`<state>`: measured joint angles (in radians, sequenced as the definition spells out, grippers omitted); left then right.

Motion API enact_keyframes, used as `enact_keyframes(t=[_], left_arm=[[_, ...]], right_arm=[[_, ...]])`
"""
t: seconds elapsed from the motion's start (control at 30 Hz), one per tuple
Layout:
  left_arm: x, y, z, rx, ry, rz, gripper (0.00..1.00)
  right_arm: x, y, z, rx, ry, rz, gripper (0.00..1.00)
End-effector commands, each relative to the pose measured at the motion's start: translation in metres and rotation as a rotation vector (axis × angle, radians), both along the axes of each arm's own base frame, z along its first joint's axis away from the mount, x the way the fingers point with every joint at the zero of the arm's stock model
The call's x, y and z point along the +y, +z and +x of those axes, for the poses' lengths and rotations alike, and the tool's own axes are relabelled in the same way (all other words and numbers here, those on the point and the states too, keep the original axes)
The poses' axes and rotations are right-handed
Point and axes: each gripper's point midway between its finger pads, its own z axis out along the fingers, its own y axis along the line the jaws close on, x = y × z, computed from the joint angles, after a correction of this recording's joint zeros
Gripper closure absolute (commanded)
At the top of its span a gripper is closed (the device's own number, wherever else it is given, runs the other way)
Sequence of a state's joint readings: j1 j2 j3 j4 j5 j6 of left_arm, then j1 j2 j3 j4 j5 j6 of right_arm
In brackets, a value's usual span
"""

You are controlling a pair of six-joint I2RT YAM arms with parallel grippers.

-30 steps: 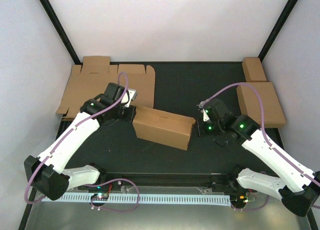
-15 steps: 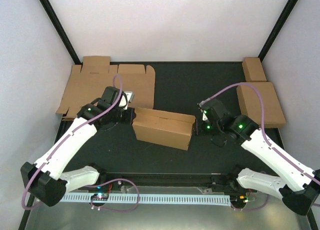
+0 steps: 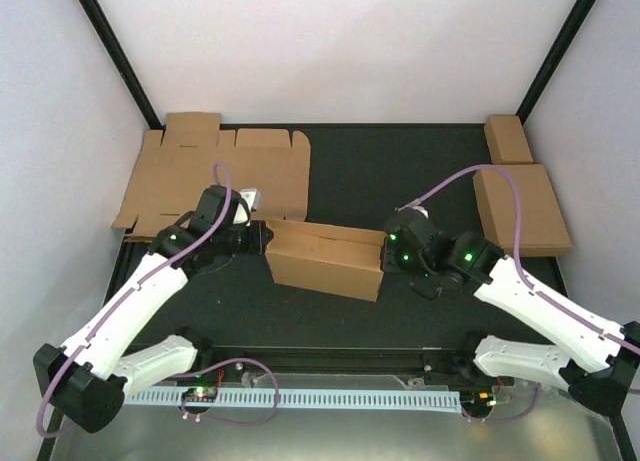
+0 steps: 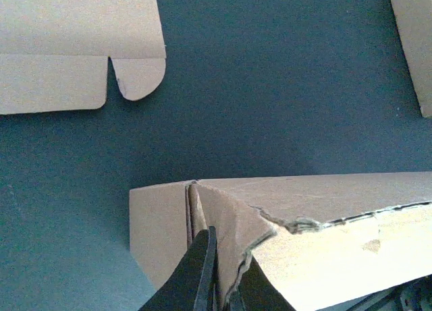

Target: Fold the paper box

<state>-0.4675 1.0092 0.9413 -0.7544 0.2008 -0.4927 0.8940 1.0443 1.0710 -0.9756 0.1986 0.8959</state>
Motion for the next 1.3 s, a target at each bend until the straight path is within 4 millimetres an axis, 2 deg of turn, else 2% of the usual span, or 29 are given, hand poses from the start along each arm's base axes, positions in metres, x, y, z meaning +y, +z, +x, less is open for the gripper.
enact_keyframes(t=[0.0, 0.33, 0.67, 1.03, 1.27], left_arm=[[-0.005, -0.001, -0.004, 0.031, 0.023, -0.047, 0.96], [-0.009, -0.001, -0.008, 0.033, 0.024, -0.077, 0.96], [-0.017, 0.000, -0.013, 0.027, 0.014, -0.104, 0.95], [-0.014, -0.006, -0.015, 0.024, 0.020, -0.074, 0.95], [-0.011, -0.006, -0.014, 0.017, 0.023, -0.050, 0.95]], right_arm=[[-0.014, 0.008, 0.008, -0.030, -0.159, -0.026, 0.98], [-0.016, 0.001, 0.005, -0.051, -0.211, -0.105, 0.98], [-0.024, -0.006, -0.002, -0.080, -0.277, -0.095, 0.98], [-0.025, -0.019, -0.009, -0.086, -0.216, -0.160, 0.98], [-0.031, -0.013, -0.008, -0.112, -0.191, -0.203, 0.98]])
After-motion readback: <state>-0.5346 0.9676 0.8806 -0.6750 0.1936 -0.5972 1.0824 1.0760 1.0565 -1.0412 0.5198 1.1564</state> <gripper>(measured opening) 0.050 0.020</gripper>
